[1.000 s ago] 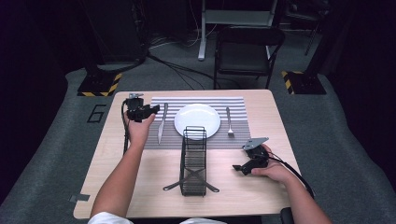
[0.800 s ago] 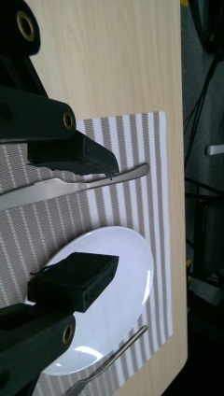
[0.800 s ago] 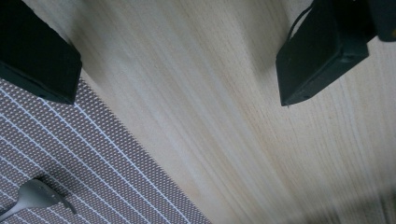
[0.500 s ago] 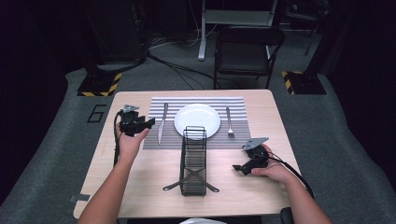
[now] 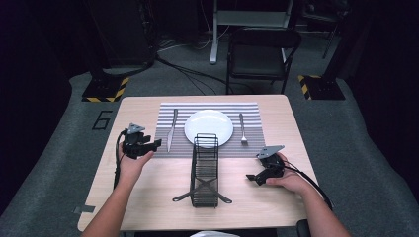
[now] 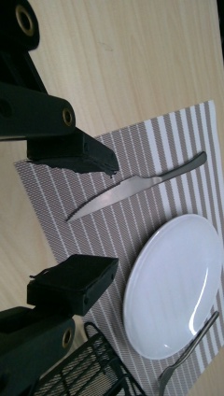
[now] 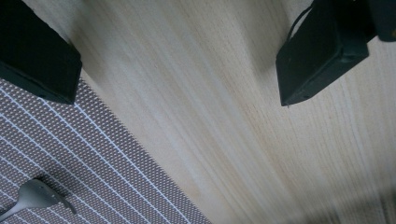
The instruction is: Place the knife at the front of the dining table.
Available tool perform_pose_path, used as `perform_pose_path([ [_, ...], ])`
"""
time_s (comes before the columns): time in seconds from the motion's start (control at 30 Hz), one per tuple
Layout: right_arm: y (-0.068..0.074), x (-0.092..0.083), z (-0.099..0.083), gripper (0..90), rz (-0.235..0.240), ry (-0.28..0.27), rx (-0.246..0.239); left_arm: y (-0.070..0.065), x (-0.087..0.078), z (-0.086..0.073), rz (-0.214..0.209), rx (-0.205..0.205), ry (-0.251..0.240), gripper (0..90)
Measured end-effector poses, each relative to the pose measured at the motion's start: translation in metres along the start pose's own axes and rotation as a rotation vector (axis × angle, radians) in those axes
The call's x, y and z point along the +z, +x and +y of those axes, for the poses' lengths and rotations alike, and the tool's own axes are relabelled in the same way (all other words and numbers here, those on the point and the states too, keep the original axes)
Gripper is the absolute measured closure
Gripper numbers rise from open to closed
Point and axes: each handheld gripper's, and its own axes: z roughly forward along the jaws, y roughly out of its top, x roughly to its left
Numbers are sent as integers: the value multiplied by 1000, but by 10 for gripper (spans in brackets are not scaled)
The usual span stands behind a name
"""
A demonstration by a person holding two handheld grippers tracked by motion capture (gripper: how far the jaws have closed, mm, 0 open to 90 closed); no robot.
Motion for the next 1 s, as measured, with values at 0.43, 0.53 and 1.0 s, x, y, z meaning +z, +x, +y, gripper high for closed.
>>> perform_pose_path([
  [0.43, 0, 0, 0, 0, 0, 0, 0, 6, 2, -35, 0, 3, 33, 457],
  [0.53, 0, 0, 0, 0, 0, 0, 0, 9, 2, -39, -4, 3, 39, 454],
  [1.0, 0, 0, 0, 0, 0, 0, 0, 36, 13, -73, 120, -40, 84, 366],
])
